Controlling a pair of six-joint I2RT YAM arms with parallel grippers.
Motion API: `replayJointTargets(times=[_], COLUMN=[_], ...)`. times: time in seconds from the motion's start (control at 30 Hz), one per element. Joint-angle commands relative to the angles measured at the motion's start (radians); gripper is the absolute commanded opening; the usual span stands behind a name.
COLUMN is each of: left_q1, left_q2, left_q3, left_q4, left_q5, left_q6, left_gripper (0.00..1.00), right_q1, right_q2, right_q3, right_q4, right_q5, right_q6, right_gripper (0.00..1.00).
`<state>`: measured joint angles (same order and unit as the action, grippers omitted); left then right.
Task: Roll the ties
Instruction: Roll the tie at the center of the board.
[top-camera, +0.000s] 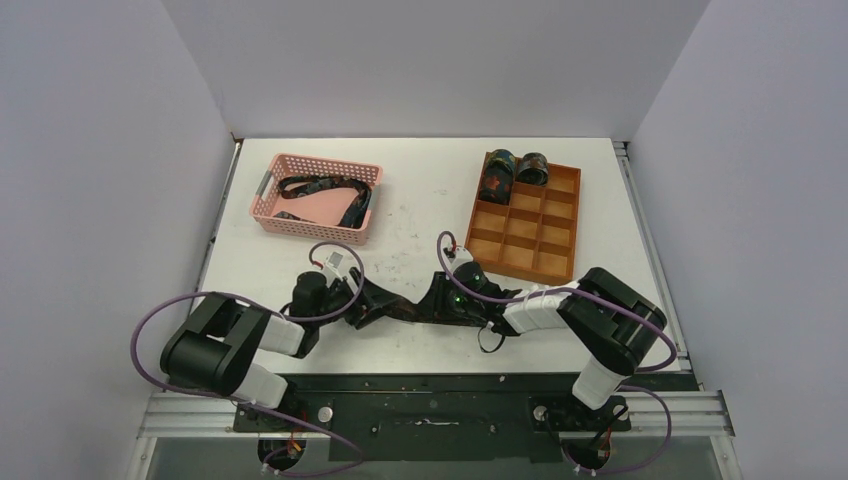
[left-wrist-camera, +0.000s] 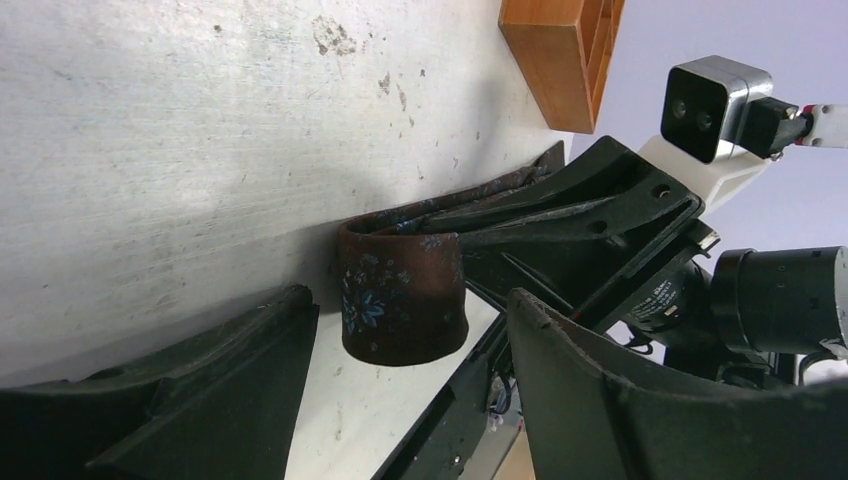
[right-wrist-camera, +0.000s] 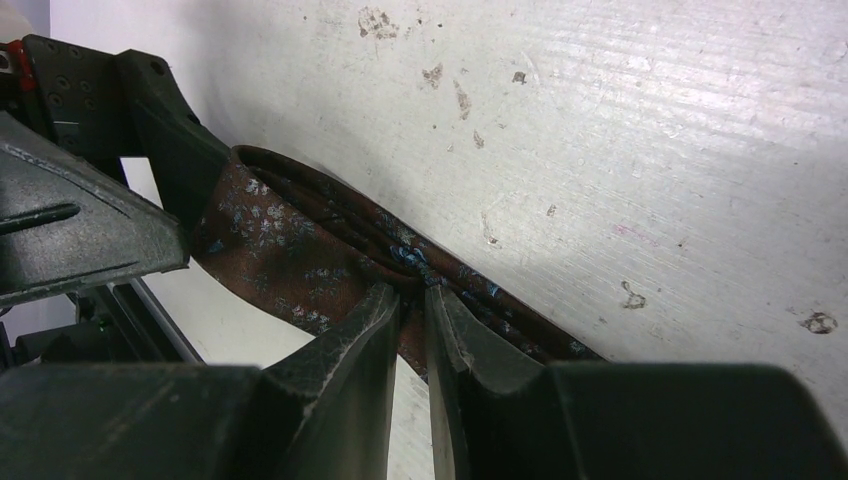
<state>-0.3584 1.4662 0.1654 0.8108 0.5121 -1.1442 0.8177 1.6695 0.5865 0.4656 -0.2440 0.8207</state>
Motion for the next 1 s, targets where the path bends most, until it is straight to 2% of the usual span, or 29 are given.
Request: replayJointTargets(times=[0.0,0.2,0.37,0.43,0.77,0.8,0.87,0.97], left_q1=[-0.006,-0.019,-0.019,-0.019,-0.019,-0.019,-0.019,-0.025], left_q2=[0.071,0.137,0.166,0.173,0.158,0.147,0.113,0.004], left_q3=[0.014,0.021,0.021,0.021,-0.017,-0.022,-0.029,-0.017], left_q4=[0.06,0.127,0.162,0.184,0.238,0.232,0.176,-0.03], left_q5=[0.014,0.031,0.04,0.042,0.025,0.017,-0.005,-0.068], left_q6=[-0.031,-0.059,-0.069,-0.074,-0.074,-0.073,-0.055,0.015], left_gripper=[0.67,0.46,0.44,0.4,0.04,0.0,0.0,0.0], right_q1=[-0.002,0.012,0.015,0.015,0.034,0.039,0.045,0.048], right_q2=[0.022,0.027,0.028,0.029,0.011,0.003,-0.023,-0.094], right_q3=[-0.018,-0.022,-0.017,-0.014,0.0,0.004,0.014,0.017], right_q4=[0.019,0.024,0.019,0.018,0.003,-0.004,-0.027,-0.068], right_q5=[0.022,0.036,0.038,0.038,0.04,0.045,0.063,0.098], right_q6=[-0.04,-0.049,-0.056,-0.058,-0.057,-0.055,-0.053,-0.063], right_gripper=[0.18,0.18,0.18,0.18,0.18,0.19,0.21,0.25])
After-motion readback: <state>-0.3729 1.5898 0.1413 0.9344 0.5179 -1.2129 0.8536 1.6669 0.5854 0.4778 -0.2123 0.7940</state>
